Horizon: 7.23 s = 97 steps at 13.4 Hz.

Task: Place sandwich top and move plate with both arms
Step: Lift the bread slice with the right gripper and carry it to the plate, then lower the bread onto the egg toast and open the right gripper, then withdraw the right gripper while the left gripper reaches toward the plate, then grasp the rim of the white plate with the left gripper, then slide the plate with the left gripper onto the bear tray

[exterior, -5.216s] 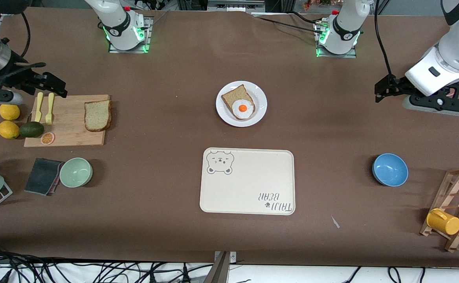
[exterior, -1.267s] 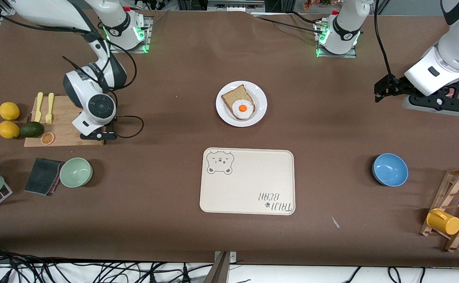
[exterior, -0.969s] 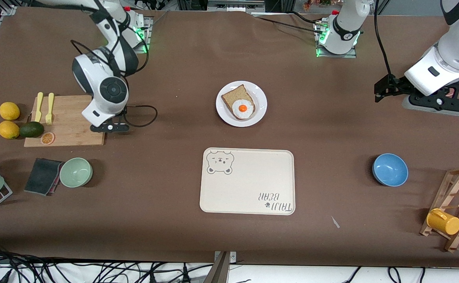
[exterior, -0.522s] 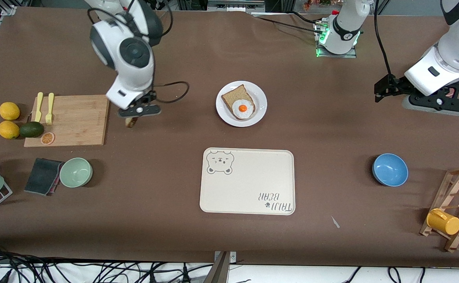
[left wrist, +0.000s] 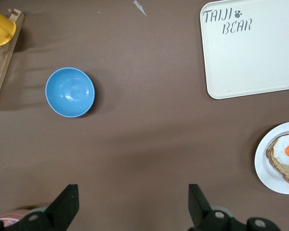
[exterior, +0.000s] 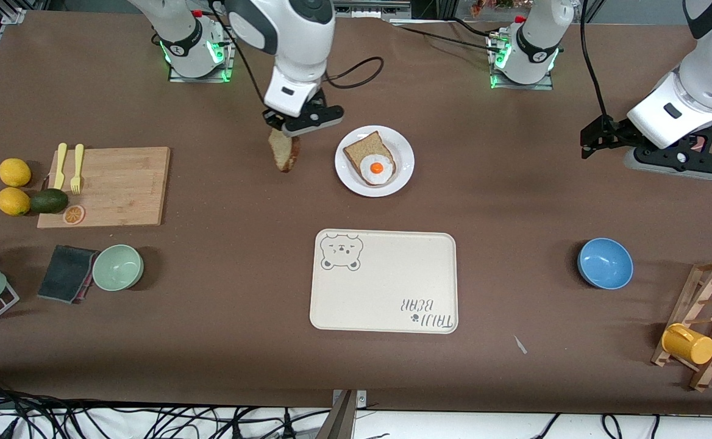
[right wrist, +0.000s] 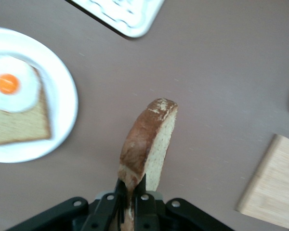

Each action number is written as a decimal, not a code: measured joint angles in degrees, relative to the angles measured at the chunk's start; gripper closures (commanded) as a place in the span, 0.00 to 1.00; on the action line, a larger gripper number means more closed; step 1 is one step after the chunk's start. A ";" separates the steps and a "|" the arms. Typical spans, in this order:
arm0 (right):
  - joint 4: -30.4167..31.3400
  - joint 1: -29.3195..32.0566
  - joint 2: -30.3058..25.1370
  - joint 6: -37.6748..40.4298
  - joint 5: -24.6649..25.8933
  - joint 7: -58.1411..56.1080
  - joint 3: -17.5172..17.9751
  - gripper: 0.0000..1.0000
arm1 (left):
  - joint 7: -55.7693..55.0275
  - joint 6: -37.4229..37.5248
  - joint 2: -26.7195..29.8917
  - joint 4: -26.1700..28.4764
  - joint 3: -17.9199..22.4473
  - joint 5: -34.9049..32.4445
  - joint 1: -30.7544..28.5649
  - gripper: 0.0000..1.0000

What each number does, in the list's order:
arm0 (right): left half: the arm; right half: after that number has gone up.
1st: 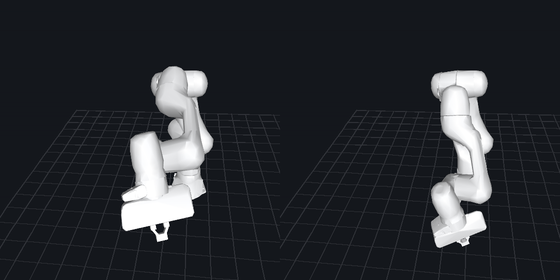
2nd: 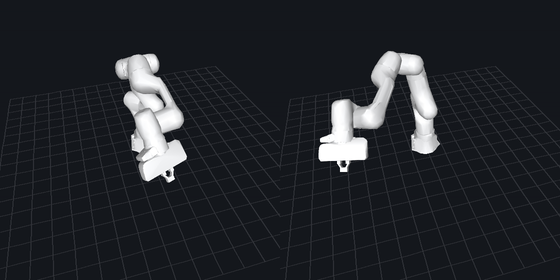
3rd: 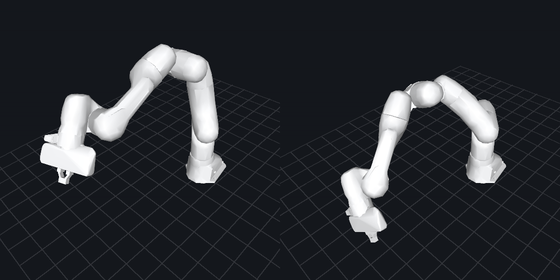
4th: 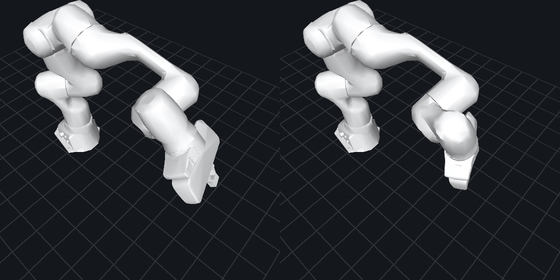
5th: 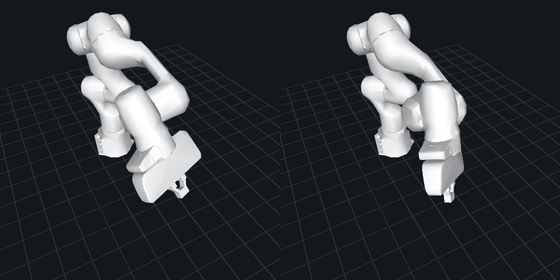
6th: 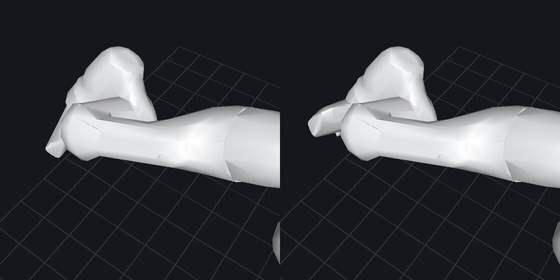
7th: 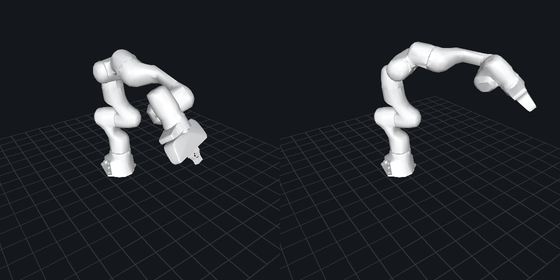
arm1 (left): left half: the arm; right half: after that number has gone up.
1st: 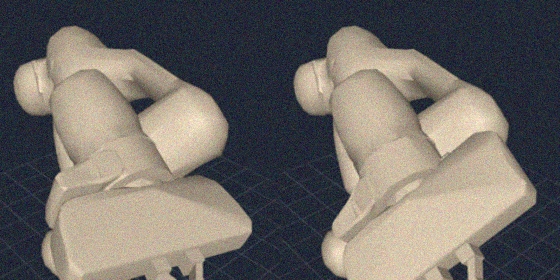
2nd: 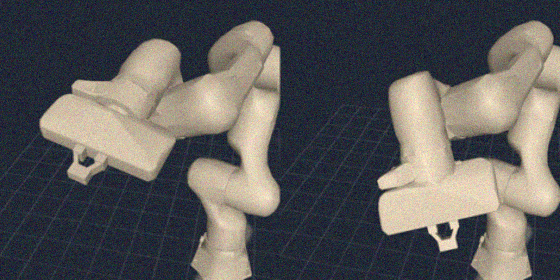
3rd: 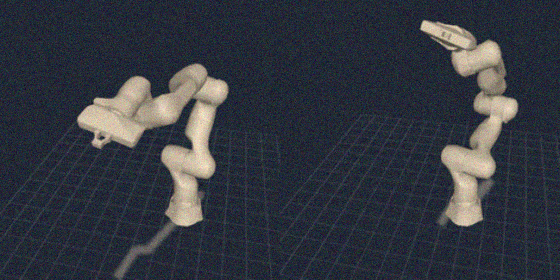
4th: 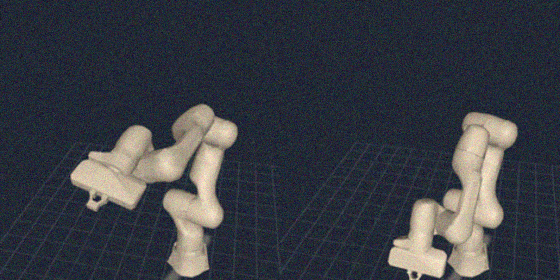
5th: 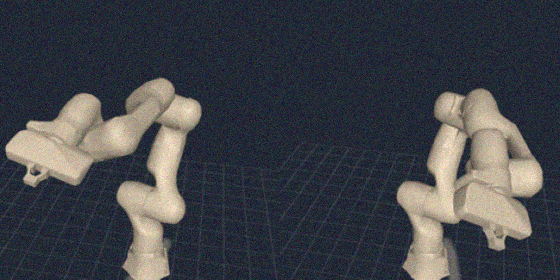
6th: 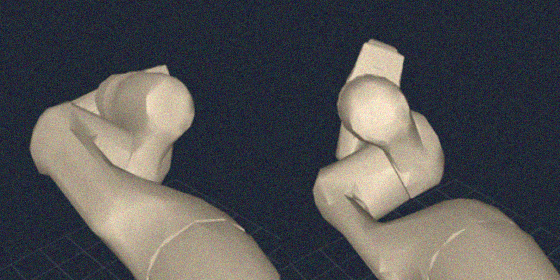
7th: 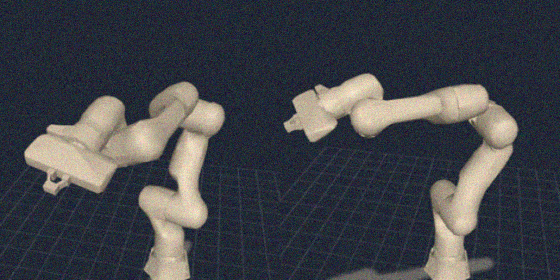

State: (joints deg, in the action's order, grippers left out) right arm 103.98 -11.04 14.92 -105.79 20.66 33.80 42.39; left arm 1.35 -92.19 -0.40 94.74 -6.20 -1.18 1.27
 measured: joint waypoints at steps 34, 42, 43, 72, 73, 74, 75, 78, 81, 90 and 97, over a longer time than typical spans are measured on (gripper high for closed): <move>-31.40 -29.67 27.90 3.39 -4.73 12.43 -20.04 0.01 | 0.00 0.00 0.00 -0.02 -0.03 0.00 0.01 0.00; -21.20 -11.48 10.46 2.39 -9.52 10.62 -20.46 0.00 | 0.18 3.97 -0.96 0.04 -0.66 4.33 0.66 0.00; -19.12 -9.27 7.79 1.98 -9.59 10.55 -20.46 0.00 | 0.53 5.65 -1.99 0.09 -0.68 6.85 0.65 0.00; -1.02 20.71 -21.20 14.08 -21.80 -25.17 -29.04 0.00 | 53.56 -29.89 -31.74 29.34 -11.89 61.51 1.74 0.51; -2.13 20.71 -20.07 14.99 -21.75 -25.61 -29.01 0.00 | 53.56 -30.83 -32.25 29.43 -11.95 61.51 2.08 0.52; -3.58 20.70 -18.95 15.43 -21.74 -26.64 -28.94 0.00 | 53.56 -31.86 -32.83 29.52 -11.99 61.77 2.62 0.56; -4.70 20.70 -18.18 15.73 -21.74 -28.21 -28.91 0.00 | 53.56 -32.55 -33.34 29.56 -12.02 62.69 3.20 0.66; -5.94 20.70 -17.65 16.29 -21.74 -29.86 -28.90 0.00 | 53.56 -33.19 -33.97 29.57 -12.04 63.63 4.25 0.78; -6.23 20.70 -17.66 16.95 -21.28 -29.95 -28.90 0.00 | 53.53 -34.01 -34.16 29.64 -12.05 64.21 4.59 0.98; -6.83 20.23 -17.65 17.21 -21.17 -29.96 -29.73 0.00 | 48.46 -34.49 -33.96 28.97 -12.50 68.10 6.14 1.00; -7.18 14.40 -17.52 17.18 -21.16 -29.96 -35.80 0.00 | 41.97 -27.16 -32.45 23.70 -12.21 68.10 3.19 1.00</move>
State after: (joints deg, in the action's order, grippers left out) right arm 96.80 3.36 -2.60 -88.62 -0.50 3.84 6.58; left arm 43.32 -119.35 -32.85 118.44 -18.40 66.91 4.46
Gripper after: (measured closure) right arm 0.000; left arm 0.956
